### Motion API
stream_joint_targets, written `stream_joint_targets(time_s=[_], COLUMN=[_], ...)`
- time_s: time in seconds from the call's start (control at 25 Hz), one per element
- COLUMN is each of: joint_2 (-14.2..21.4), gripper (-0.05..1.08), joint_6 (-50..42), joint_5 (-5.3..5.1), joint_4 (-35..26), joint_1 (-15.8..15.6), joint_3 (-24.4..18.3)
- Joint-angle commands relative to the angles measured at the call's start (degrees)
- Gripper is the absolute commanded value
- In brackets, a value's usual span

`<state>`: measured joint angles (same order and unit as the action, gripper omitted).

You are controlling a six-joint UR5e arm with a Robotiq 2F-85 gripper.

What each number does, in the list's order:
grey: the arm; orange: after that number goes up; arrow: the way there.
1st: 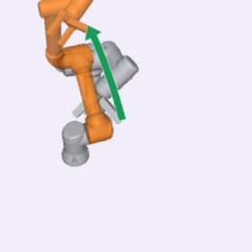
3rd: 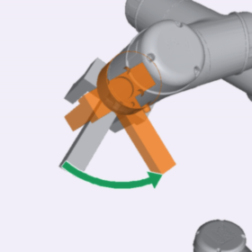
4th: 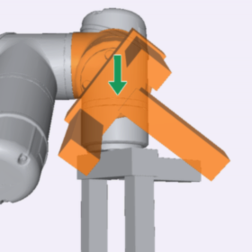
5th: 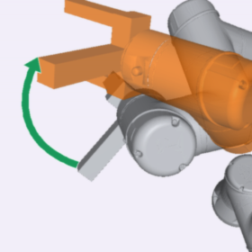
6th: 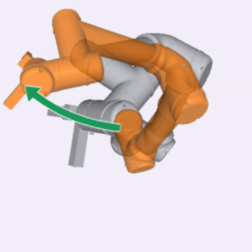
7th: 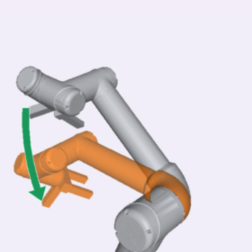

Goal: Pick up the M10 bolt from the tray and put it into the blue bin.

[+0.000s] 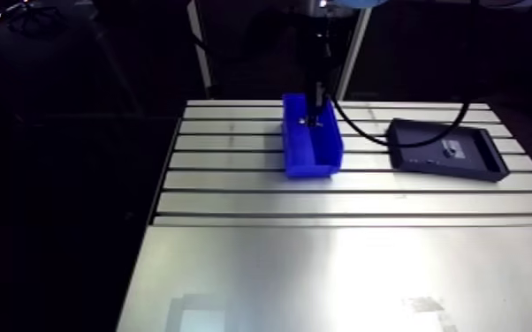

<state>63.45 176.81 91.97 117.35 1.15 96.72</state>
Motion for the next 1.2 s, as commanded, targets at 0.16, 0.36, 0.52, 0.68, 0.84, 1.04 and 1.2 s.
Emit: stream_joint_targets(time_s=[0.16, 0.36, 0.52, 0.68, 0.84, 1.04, 1.2], joint_2=[-1.45, -2.06, -2.33, -2.77, -3.21, -3.73, -4.0], gripper=[1.0, 0.99, 0.99, 0.99, 0.98, 0.97, 0.94], joint_6=[0.0, 0.0, 0.0, -0.09, -0.09, -0.18, -0.79], joint_5=[0.44, 0.88, 0.97, 1.32, 1.32, 1.85, 2.11], joint_4=[1.08, 3.19, 3.19, 3.46, 3.99, 3.99, 3.99], joint_1=[0.17, 0.08, 0.0, 0.0, -0.09, -0.09, -0.09], joint_3=[0.09, 0.97, 1.15, 1.68, 1.68, 1.68, 2.03])
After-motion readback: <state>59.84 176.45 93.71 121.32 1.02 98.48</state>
